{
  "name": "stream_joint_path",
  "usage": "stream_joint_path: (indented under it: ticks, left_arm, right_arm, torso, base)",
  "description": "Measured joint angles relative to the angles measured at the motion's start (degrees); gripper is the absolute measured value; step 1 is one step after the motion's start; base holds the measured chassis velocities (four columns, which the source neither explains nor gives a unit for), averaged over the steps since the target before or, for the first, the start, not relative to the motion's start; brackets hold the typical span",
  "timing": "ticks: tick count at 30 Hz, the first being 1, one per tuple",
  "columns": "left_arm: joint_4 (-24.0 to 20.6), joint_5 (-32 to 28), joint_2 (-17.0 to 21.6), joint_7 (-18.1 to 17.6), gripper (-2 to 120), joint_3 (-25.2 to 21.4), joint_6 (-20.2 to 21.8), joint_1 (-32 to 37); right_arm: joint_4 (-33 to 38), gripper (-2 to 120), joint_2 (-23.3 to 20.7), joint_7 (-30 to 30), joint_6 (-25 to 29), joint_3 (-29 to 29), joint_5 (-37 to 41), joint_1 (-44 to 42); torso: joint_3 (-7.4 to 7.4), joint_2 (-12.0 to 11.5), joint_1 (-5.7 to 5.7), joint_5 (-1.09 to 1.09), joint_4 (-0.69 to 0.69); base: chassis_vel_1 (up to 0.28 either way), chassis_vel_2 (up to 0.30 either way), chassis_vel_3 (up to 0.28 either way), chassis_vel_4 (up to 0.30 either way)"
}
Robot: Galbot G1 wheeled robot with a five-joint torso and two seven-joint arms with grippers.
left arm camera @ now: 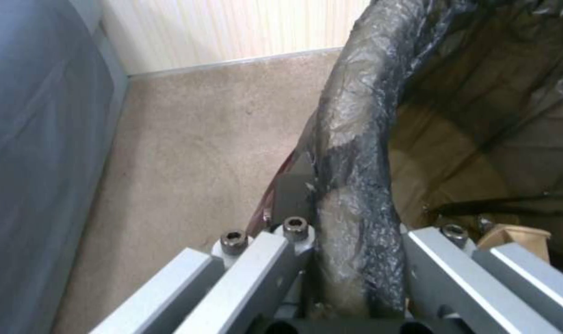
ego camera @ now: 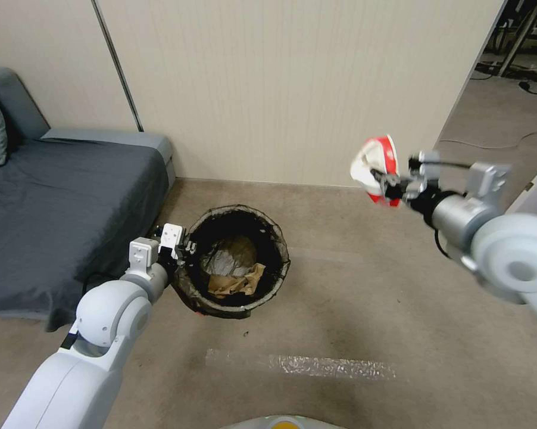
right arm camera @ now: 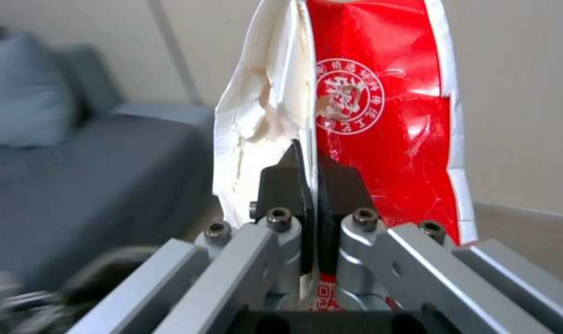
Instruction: Pick up the trash bin, then pick up the garbage from the floor and place it into the trash bin.
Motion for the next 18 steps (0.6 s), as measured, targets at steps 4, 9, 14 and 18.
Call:
stream_joint_path:
  ticks: [4, 9, 14, 18]
  left_arm:
    - [0.1, 0.09, -0.38, 0.0, 0, 0.09, 0.0, -0.32]
    - [-0.67, 0.14, -0.71, -0.11, 0, 0.17, 0.0, -0.14]
    - [-3.37, -0.04, -0.77, -0.38, 0, -0.04, 0.0, 0.64]
    - [-4.71, -0.51, -0.28, -0.42, 0, -0.88, 0.0, 0.54]
  right_arm:
    - [0.47, 0, 1.99, -1.0, 0.34, -9.0, 3.19, 7.18]
    - [-1.2, 0, 6.37, 0.98, -0.32, -23.48, 5.97, 15.44]
    - [-2.33, 0, 9.53, 3.1, -1.58, -32.41, 6.17, 17.33]
    - [-3.12, 0, 10.96, 4.24, -2.65, -35.07, 5.53, 16.48]
  torso:
    - [0.0, 0.0, 0.0, 0.0, 0.0]
    - [0.01, 0.0, 0.0, -0.02, 0.01]
    - [0.01, -0.01, 0.0, -0.02, 0.0]
    - [0.01, -0.01, 0.0, -0.01, -0.01]
  base:
    - [0.0, 0.0, 0.0, 0.0]
    - [0.0, 0.0, 0.0, 0.0]
    - [0.0, 0.0, 0.0, 0.0]
    - [0.0, 0.0, 0.0, 0.0]
